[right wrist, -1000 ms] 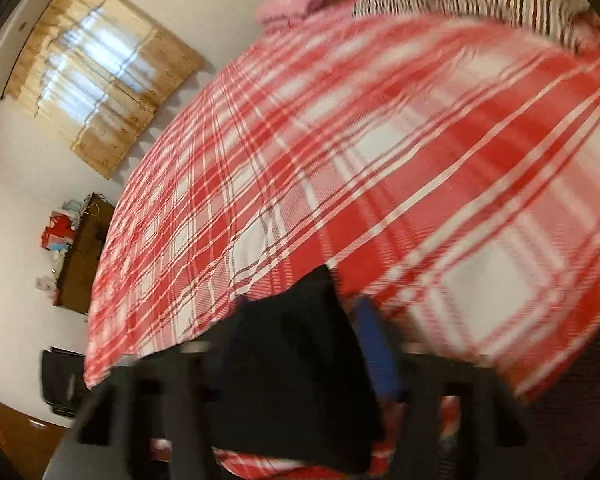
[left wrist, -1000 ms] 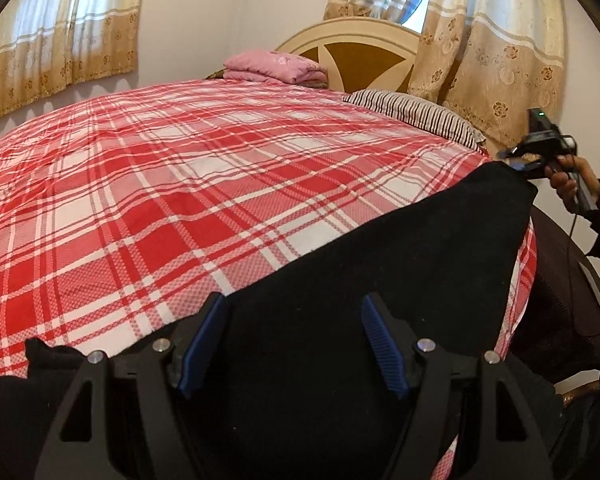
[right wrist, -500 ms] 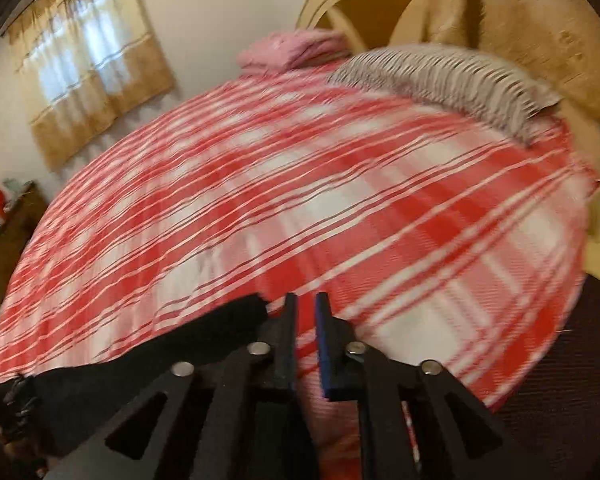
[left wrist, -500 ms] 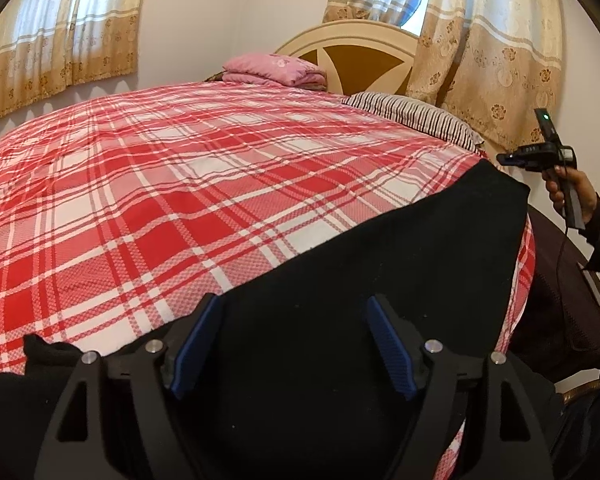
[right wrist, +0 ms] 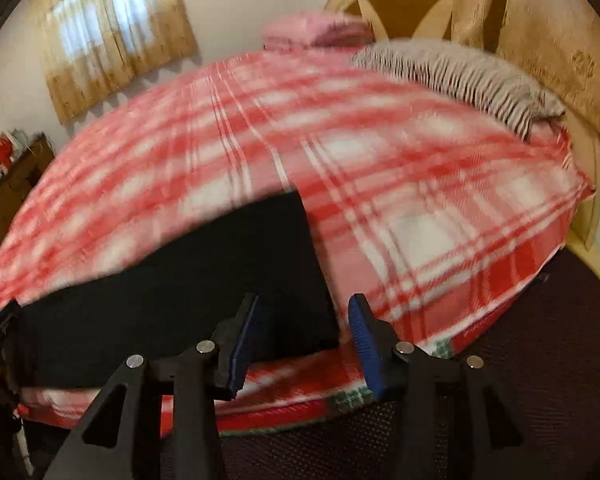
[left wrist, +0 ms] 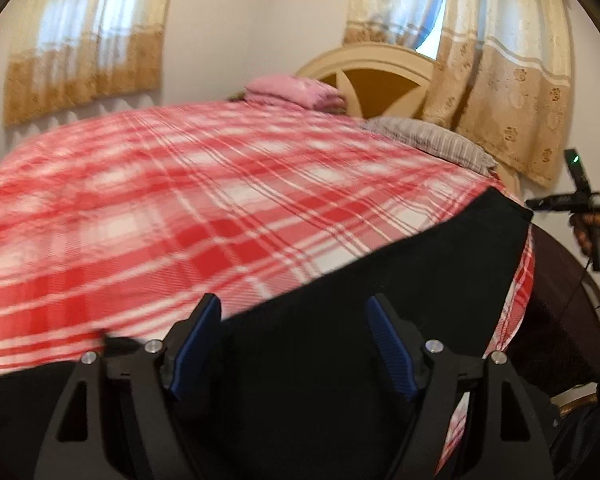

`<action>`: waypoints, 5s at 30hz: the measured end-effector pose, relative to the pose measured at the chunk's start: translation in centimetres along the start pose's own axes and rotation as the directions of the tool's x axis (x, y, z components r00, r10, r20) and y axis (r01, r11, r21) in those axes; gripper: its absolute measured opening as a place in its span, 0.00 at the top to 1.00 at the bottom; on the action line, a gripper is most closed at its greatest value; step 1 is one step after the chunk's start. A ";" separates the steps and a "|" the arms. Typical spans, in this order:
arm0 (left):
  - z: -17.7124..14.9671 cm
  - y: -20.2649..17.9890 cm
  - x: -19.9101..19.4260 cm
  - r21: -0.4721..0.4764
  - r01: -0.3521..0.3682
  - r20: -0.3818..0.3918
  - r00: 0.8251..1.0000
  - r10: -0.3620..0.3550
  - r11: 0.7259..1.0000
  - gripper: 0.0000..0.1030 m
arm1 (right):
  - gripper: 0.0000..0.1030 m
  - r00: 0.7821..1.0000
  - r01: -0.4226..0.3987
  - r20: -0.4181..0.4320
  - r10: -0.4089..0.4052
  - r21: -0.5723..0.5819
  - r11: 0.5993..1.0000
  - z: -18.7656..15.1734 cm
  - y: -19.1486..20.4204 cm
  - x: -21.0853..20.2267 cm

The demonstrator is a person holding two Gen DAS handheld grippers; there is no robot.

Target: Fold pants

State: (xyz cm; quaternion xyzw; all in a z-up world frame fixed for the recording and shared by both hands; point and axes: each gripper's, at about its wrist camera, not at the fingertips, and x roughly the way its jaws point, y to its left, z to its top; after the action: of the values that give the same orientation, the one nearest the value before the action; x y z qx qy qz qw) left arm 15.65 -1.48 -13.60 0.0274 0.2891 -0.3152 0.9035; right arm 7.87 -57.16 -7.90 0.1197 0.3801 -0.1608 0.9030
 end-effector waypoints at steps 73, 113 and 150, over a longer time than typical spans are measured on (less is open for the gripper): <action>-9.2 9.1 -8.8 -0.156 -0.514 -0.138 0.857 0.497 0.843 0.00 | 0.69 0.623 -0.774 -0.472 0.624 -0.258 0.578 -3.1 44.4 14.5; -9.7 14.4 -12.5 -0.192 -0.697 -0.192 0.717 0.670 0.691 0.00 | 0.52 0.893 -0.449 -0.090 0.441 -0.251 0.858 0.3 25.9 12.4; -8.7 11.5 -9.3 -0.140 -0.686 -0.194 0.726 0.659 0.714 0.00 | 0.46 0.997 -0.048 0.055 0.052 -0.058 0.997 3.9 6.0 11.9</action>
State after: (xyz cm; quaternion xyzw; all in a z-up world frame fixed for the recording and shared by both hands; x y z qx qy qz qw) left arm 12.11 14.82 -17.35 0.0594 0.3480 0.0690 0.9331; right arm 20.55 -55.38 -13.28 0.0991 0.3558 -0.1307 0.9201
